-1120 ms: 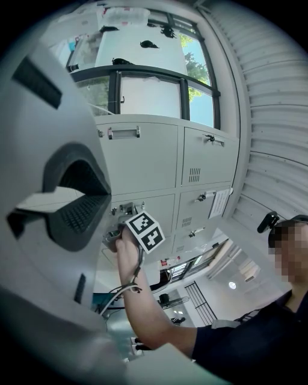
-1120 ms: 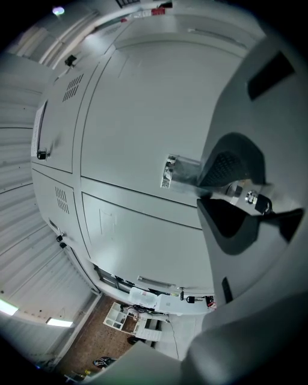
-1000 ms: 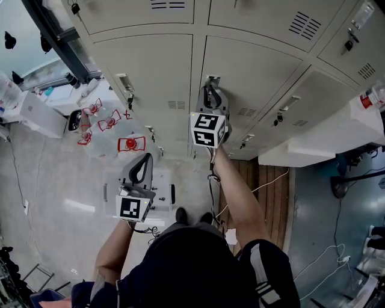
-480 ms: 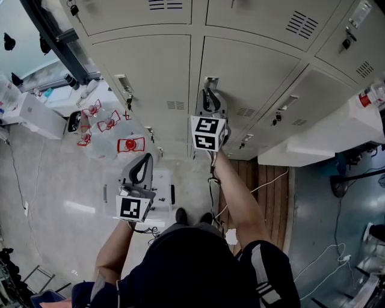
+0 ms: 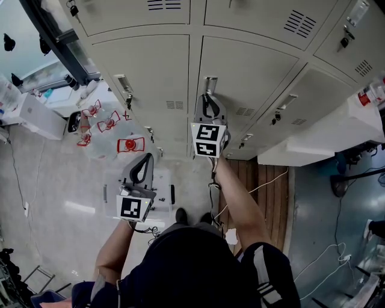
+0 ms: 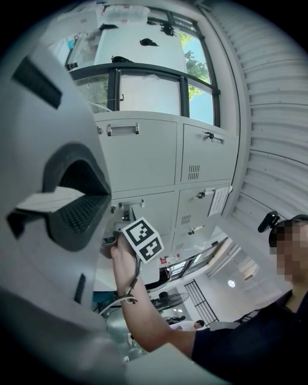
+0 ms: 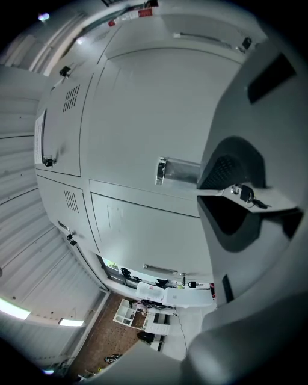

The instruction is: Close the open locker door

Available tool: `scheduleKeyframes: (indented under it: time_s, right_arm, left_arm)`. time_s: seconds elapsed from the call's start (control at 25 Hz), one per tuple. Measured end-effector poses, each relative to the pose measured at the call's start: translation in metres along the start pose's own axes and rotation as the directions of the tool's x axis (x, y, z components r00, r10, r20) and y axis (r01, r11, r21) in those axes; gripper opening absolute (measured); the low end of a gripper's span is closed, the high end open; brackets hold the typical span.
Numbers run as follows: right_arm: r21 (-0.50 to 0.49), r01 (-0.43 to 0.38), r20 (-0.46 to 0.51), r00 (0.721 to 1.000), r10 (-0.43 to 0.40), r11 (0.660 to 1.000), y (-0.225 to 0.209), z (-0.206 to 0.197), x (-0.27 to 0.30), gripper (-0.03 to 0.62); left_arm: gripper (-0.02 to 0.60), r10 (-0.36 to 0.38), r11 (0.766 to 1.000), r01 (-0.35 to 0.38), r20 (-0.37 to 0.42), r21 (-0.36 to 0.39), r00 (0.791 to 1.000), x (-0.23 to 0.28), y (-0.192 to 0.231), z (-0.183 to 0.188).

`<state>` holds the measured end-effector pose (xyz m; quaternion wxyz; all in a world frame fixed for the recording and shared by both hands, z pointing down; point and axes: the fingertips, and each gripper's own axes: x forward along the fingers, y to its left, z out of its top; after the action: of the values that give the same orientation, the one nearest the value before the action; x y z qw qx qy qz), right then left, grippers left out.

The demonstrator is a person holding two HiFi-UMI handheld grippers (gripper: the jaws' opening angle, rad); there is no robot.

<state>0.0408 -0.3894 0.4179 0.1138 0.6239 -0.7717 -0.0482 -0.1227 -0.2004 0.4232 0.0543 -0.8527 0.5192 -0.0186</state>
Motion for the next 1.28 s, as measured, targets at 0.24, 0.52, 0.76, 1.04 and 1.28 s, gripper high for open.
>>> scheduleKeyframes:
  time_s: [0.24, 0.52, 0.76, 1.04, 1.28]
  right_arm:
    - [0.029, -0.051, 0.030, 0.998, 0.050, 0.998, 0.004, 0.002, -0.018, 0.017]
    - [0.083, -0.168, 0.059, 0.985, 0.164, 0.982, 0.010, 0.008, -0.047, 0.002]
    - [0.120, -0.251, 0.092, 0.966, 0.241, 0.961, 0.012, 0.016, -0.081, 0.000]
    - [0.094, -0.268, 0.132, 0.958, 0.255, 0.959, -0.002, 0.012, -0.128, 0.000]
    - [0.062, -0.225, 0.131, 0.968, 0.215, 0.972, -0.019, 0.000, -0.173, 0.002]
  left_arm:
    - [0.003, -0.005, 1.000, 0.005, 0.002, 0.003, 1.000, 0.000, -0.003, 0.001]
    - [0.003, -0.020, 1.000, 0.020, 0.006, 0.012, 1.000, 0.003, -0.011, 0.005]
    - [0.003, -0.022, 1.000, 0.022, 0.011, 0.012, 1.000, 0.005, -0.018, 0.008]
    - [0.003, -0.011, 1.000, 0.011, 0.020, -0.005, 1.000, 0.003, -0.026, 0.012]
    - [0.003, 0.017, 1.000, -0.017, 0.034, -0.007, 0.999, 0.000, -0.033, 0.019]
